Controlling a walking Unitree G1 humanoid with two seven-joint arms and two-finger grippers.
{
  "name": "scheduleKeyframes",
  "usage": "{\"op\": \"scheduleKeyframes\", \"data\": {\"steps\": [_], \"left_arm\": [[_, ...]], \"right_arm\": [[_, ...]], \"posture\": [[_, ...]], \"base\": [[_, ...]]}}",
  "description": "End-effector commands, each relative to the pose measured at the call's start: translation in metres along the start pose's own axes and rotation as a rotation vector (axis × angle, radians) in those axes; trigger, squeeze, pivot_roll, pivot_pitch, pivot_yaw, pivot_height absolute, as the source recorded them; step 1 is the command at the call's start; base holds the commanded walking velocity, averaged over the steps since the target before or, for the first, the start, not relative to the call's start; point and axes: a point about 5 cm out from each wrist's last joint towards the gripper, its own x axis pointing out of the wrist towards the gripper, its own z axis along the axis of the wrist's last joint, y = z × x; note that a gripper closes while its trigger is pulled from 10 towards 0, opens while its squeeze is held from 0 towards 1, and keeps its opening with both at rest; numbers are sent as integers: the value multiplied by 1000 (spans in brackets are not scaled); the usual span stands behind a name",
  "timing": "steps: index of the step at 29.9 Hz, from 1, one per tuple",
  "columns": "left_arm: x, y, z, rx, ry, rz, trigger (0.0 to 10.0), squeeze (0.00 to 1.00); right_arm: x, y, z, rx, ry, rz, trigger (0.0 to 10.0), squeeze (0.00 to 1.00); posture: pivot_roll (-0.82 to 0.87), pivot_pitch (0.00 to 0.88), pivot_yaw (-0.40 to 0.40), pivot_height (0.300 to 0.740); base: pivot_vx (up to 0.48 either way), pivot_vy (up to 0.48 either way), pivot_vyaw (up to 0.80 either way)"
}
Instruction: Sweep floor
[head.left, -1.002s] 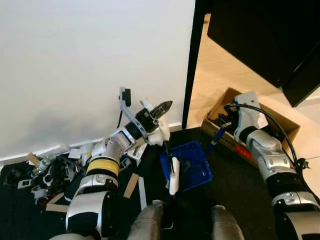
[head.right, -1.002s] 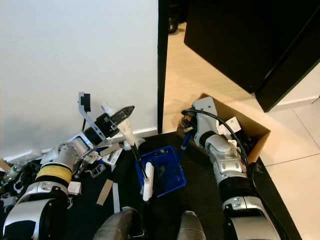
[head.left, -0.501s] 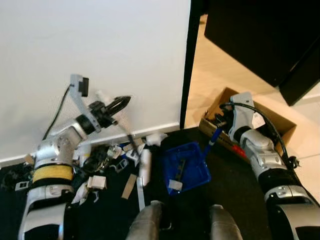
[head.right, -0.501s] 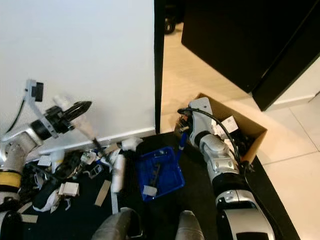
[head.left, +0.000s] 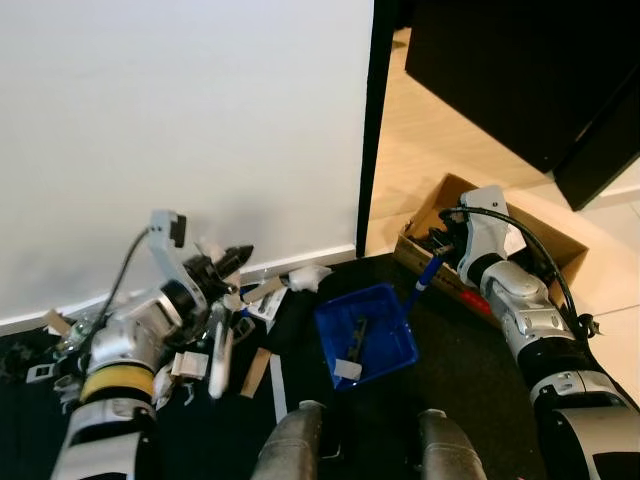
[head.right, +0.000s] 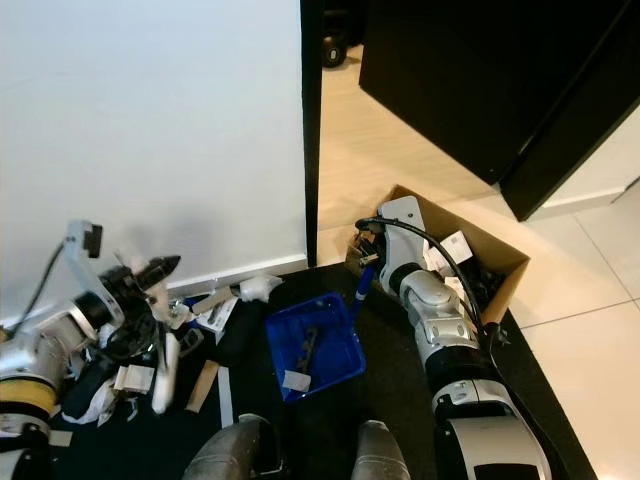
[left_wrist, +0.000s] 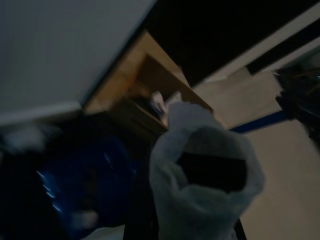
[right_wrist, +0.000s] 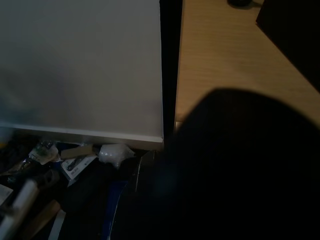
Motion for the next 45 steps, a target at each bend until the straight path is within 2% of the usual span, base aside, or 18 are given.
{"op": "scheduleKeyframes", "data": {"steps": [1, 3, 4, 8, 9, 11, 13, 18, 20, 23, 25, 32, 36, 37, 38, 39, 42, 45], "left_arm": [[-6, 5, -16, -84, 4, 43, 10000, 0], [-1, 3, -19, -183, -44, 28, 10000, 0], [-1, 3, -19, -183, -44, 28, 10000, 0], [18, -20, -29, -412, -126, -86, 10000, 0], [18, -20, -29, -412, -126, -86, 10000, 0], [35, -46, -42, -531, -133, -189, 10000, 0], [41, -57, -46, -560, -136, -219, 10000, 0], [47, -67, -48, -581, -149, -249, 10000, 0], [57, -79, -36, -626, -226, -286, 10000, 0], [59, -81, -31, -636, -243, -299, 10000, 0], [62, -92, -14, -647, -288, -351, 10000, 0], [63, -109, 8, -618, -322, -424, 10000, 0], [58, -111, 23, -433, -278, -396, 10000, 0], [58, -111, 23, -433, -278, -396, 10000, 0], [54, -108, 30, -339, -259, -334, 10000, 0], [54, -108, 30, -339, -259, -334, 10000, 0], [49, -101, 43, -145, -210, -172, 10000, 0], [45, -101, 53, -76, -195, -87, 10000, 0]], "right_arm": [[-6, 5, -22, 51, 77, 24, 10000, 0], [-7, 3, -22, 47, 75, 24, 10000, 0], [-7, 3, -22, 47, 75, 24, 10000, 0], [-9, 0, -22, 45, 73, 17, 10000, 0], [-9, 0, -22, 45, 73, 17, 10000, 0], [-8, -1, -21, 50, 69, 12, 10000, 0], [-8, 0, -20, 52, 66, 11, 10000, 0], [-7, 1, -19, 54, 62, 11, 10000, 0], [-7, 1, -19, 58, 58, 12, 10000, 0], [-7, 2, -18, 58, 57, 13, 10000, 0], [-6, 1, -18, 59, 55, 13, 10000, 0], [-6, 2, -18, 63, 53, 12, 10000, 0], [-7, 3, -19, 80, 43, 1, 10000, 0], [-7, 3, -19, 80, 43, 1, 10000, 0], [-10, 1, -19, 92, 31, -12, 10000, 0], [-10, 1, -19, 92, 31, -12, 10000, 0], [-19, -4, -19, 116, -5, -45, 10000, 0], [-30, -6, -17, 129, -37, -67, 10000, 0]], "posture": [[-22, 329, 49, 740], [-30, 333, 48, 740], [-30, 333, 48, 740], [-33, 334, 52, 740], [-33, 334, 52, 740], [-30, 332, 55, 740], [-30, 330, 58, 740], [-30, 330, 59, 740], [-24, 325, 58, 740], [-20, 324, 58, 740], [-10, 321, 60, 740], [-2, 317, 61, 740], [12, 312, 72, 740], [12, 312, 72, 740], [17, 310, 74, 740], [17, 310, 74, 740], [32, 307, 77, 740], [34, 305, 79, 740]], "base": [[0, 0, 0], [0, 0, 0], [0, 0, 0], [0, 0, 0], [0, 0, 0], [0, 0, 0], [0, 0, 0], [0, 0, 0], [0, 0, 0], [0, 0, 0], [0, 0, 0], [0, 0, 0], [0, 0, 0], [0, 0, 0], [0, 0, 0], [0, 0, 0], [0, 0, 0], [0, 0, 0]]}}
